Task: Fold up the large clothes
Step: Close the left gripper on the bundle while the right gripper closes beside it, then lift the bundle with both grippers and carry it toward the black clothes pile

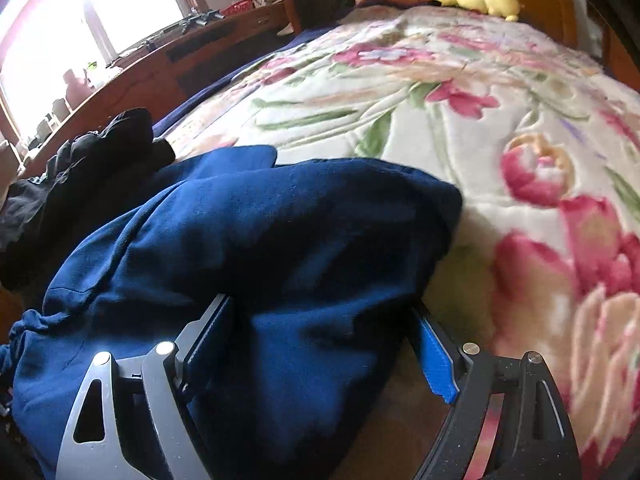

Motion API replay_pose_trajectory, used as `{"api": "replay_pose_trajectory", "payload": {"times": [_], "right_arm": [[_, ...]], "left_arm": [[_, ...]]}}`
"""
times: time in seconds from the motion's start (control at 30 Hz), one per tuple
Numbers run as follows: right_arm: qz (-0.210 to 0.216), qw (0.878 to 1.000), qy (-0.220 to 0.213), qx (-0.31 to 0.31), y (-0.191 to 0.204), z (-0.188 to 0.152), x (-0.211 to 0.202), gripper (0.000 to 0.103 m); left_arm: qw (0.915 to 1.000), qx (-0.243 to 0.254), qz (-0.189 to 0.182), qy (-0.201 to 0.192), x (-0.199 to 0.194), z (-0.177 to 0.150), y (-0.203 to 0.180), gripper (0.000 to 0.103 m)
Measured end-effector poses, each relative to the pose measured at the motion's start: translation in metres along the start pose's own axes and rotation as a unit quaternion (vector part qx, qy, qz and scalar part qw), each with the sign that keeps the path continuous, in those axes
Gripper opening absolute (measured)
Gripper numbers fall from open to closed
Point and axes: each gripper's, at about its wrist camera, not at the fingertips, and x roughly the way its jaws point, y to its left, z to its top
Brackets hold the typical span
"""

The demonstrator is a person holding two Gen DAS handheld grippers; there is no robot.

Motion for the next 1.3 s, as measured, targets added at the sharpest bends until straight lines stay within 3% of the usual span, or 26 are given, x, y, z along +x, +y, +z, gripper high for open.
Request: {"api": "replay_pose_trajectory", "payload": {"times": [0.1,0.13,0.17,0.23,0.4,0.6,0.7,0.77,0.9,1.03,1.3], "right_arm": [[0.022,1.000,-0.001,-0.012,0.006,0.002,-0.005,0.056],[0.033,0.999,-0.006,-0.017,0.008,0.004,-0.008,0.034],[0.041,0.999,-0.012,-0.022,0.008,0.006,-0.015,0.023],[0.020,0.998,-0.028,-0.049,0.018,0.008,-0.021,0.017],[-0.018,0.990,-0.115,-0.082,0.038,0.009,-0.056,0.014],[-0.049,0.980,-0.163,-0.103,0.051,0.010,-0.085,0.013],[-0.063,0.978,-0.164,-0.109,0.054,0.009,-0.088,0.013],[-0.072,0.980,-0.142,-0.115,0.050,0.011,-0.075,0.013],[-0.087,0.984,-0.109,-0.114,0.041,0.006,-0.055,0.013],[-0.084,0.986,-0.105,-0.099,0.027,0.004,-0.044,0.014],[-0.092,0.984,-0.105,-0.112,0.045,0.003,-0.057,0.014]], "left_arm": [[0.9999,0.009,-0.006,-0.001,-0.002,0.001,-0.006,0.044],[0.9999,0.011,-0.008,-0.002,-0.003,0.002,-0.007,0.038],[0.9999,0.014,-0.007,-0.004,-0.004,0.003,-0.009,0.036],[0.9997,0.019,-0.005,-0.016,-0.010,0.004,-0.013,0.025],[0.9986,0.034,0.001,-0.040,-0.026,0.011,-0.019,0.018],[0.9955,0.049,-0.005,-0.081,-0.055,0.024,-0.024,0.015],[0.9952,0.047,-0.006,-0.085,-0.057,0.032,-0.021,0.015],[0.9977,0.040,-0.004,-0.055,-0.046,0.030,-0.014,0.020],[0.9998,0.019,0.005,-0.009,-0.024,0.008,0.000,0.040],[0.9999,0.012,0.005,0.009,-0.017,-0.005,-0.001,0.046],[0.9996,0.002,0.017,0.020,-0.004,-0.018,-0.002,0.061]]}}
